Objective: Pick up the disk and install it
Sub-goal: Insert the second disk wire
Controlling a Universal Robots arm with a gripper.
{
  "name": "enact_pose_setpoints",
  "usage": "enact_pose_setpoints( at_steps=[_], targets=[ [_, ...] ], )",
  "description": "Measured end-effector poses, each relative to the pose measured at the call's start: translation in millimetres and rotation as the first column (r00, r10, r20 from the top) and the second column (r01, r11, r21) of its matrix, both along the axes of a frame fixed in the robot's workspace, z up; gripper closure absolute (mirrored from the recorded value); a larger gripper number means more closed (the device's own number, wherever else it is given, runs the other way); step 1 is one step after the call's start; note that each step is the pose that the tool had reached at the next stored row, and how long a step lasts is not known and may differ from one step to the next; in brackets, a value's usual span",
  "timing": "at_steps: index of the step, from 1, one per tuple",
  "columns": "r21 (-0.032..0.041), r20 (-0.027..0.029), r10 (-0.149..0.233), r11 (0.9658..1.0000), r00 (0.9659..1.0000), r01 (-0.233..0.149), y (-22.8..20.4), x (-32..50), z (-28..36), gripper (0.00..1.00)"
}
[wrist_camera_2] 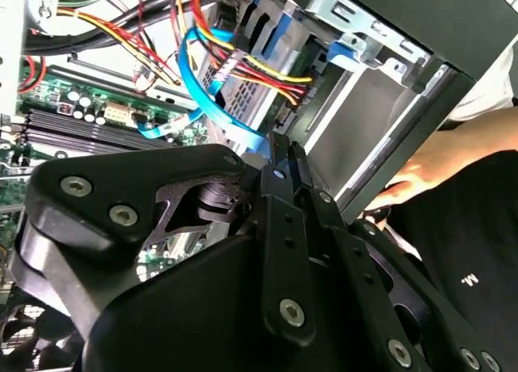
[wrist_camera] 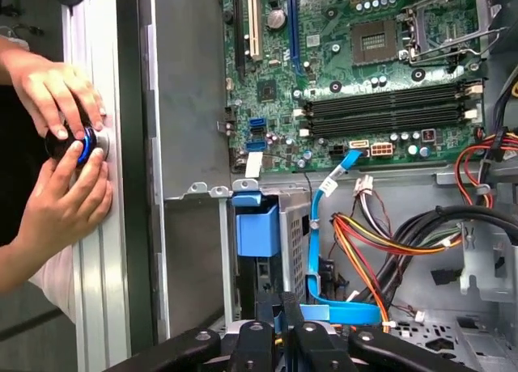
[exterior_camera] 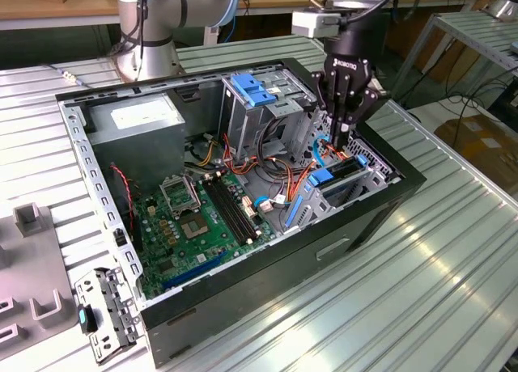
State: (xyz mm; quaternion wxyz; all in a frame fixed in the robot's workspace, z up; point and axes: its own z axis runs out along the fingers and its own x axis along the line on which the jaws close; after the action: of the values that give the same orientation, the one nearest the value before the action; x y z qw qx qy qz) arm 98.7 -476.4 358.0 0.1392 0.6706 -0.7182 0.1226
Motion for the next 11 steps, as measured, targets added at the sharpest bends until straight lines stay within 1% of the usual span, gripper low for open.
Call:
enact_pose_setpoints(
  at_steps=[1, 3, 4, 6, 7, 8, 9, 10, 11],
  targets=[
    [0.0078, 0.0012, 0.0, 1.0, 1.0, 0.0, -4.3, -0.3, -0.7, 0.84],
    [0.0177, 0.003, 0.0, 0.9998, 1.0, 0.0, -9.6, -1.5, -1.5, 0.84],
    [0.0253, 0.005, 0.0, 0.9997, 1.0, 0.0, -13.0, -2.8, -2.3, 0.84],
    [0.0358, 0.0092, 0.0, 0.9994, 1.0, 0.0, -16.1, -4.3, -2.9, 0.84],
    [0.0519, 0.0144, 0.0, 0.9987, 0.9999, -0.001, -18.2, -5.4, -2.9, 0.84],
    [0.0771, 0.022, -0.001, 0.997, 0.9998, -0.001, -20.6, -6.3, -3.0, 0.84],
    [0.0916, 0.0253, -0.001, 0.9958, 0.9997, -0.001, -21.5, -6.6, -3.0, 0.84],
    [0.1044, 0.0277, -0.001, 0.9945, 0.9996, -0.002, -22.3, -6.8, -3.0, 0.84],
    [0.1219, 0.0305, -0.002, 0.9925, 0.9995, -0.002, -23.3, -7.0, -3.0, 0.84]
  ],
)
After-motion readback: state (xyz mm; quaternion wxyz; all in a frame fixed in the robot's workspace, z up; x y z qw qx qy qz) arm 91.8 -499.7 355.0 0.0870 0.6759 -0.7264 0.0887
